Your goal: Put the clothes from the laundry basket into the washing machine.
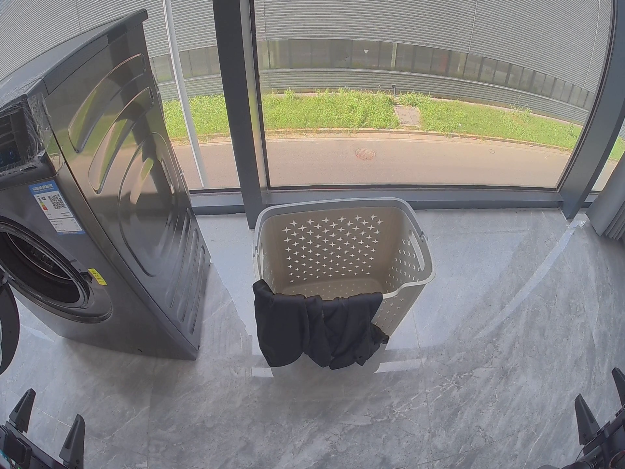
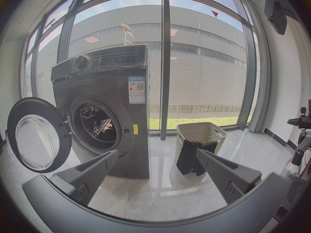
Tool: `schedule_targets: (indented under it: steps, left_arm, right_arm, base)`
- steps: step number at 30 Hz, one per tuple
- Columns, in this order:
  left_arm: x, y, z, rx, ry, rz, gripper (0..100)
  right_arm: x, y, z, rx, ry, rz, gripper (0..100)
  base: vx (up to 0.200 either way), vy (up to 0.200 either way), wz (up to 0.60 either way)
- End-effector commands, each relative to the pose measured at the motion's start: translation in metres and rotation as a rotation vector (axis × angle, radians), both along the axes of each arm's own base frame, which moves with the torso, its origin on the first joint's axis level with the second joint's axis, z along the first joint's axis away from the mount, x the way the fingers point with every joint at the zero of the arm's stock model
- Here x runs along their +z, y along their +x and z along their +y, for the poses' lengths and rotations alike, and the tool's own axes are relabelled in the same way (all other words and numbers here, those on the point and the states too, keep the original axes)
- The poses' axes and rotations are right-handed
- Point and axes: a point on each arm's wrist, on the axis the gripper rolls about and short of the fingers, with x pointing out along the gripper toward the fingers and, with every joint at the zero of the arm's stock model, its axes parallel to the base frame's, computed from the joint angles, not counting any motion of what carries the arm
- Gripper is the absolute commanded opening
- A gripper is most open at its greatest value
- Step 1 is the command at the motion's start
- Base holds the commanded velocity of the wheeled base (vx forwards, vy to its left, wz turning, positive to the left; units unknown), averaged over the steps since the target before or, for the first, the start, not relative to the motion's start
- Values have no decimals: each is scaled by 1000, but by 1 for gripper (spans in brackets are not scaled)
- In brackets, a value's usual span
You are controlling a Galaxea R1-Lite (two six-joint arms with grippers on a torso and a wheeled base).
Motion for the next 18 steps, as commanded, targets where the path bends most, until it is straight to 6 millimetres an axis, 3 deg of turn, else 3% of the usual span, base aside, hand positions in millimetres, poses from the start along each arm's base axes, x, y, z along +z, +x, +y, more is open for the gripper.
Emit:
schedule_targets:
  steps: [1,3,9,18]
  left_arm:
    - [-4,0,0,0,-1,-2,100]
    - [-4,0,0,0,-1,-2,100]
    - [-4,0,0,0,1,-2,100]
    - [-4,0,0,0,1,-2,100]
  right_arm:
    - [-5,0,0,0,0,-1,100]
    - [-5,0,0,-1,0,-1,100]
    - [-5,0,0,0,0,-2,100]
    - [-5,0,0,0,0,-2,100]
  base:
    - [0,0,0]
    - [0,0,0]
    - [200,0,0]
    - [0,0,0]
